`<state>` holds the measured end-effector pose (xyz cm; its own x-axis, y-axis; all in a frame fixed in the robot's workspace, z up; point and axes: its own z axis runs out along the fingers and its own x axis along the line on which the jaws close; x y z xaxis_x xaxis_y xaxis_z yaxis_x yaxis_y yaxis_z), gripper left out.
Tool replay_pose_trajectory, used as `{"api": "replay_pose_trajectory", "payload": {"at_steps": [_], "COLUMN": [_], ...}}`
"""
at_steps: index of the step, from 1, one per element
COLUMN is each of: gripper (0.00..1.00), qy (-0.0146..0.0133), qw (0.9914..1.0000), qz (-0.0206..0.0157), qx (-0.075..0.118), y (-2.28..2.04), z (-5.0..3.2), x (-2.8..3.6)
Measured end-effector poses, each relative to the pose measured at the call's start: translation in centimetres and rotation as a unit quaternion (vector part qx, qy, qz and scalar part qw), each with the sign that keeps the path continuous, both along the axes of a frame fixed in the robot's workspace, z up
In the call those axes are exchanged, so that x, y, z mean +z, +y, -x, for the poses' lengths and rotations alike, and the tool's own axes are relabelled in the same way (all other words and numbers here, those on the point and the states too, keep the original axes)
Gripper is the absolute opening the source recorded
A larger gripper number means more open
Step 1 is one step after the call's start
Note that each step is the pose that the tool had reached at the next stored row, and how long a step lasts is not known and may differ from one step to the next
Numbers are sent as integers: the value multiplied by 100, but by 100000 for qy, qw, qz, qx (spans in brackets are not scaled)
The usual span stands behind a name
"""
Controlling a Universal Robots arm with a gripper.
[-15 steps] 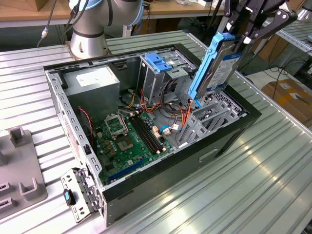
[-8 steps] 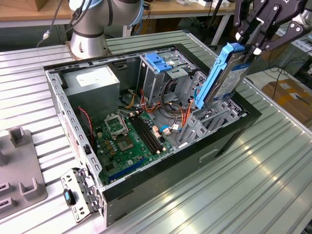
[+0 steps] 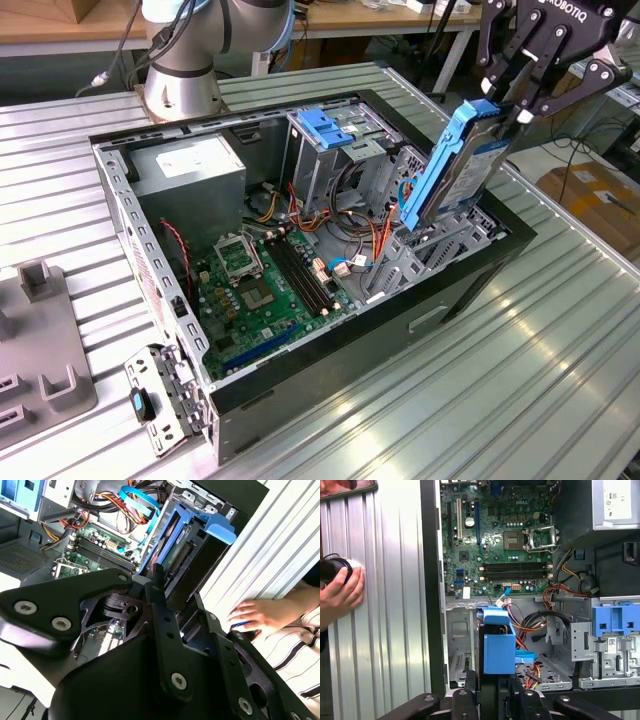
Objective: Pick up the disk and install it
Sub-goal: 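Pick up the disk, then insert the disk into the insertion slot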
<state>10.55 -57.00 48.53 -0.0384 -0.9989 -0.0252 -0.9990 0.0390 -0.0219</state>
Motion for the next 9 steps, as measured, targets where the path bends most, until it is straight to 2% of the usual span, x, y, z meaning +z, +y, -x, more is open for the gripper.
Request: {"api": "replay_pose_trajectory", "payload": {"at_steps": [6,9], "gripper": [35,35], "qy": [-4,-18], "qw": [100000,100000], "qz": [0,33], "qx": [-2,-9], "y": [0,-1], "z": [0,-2], "x": [-5,-41]}}
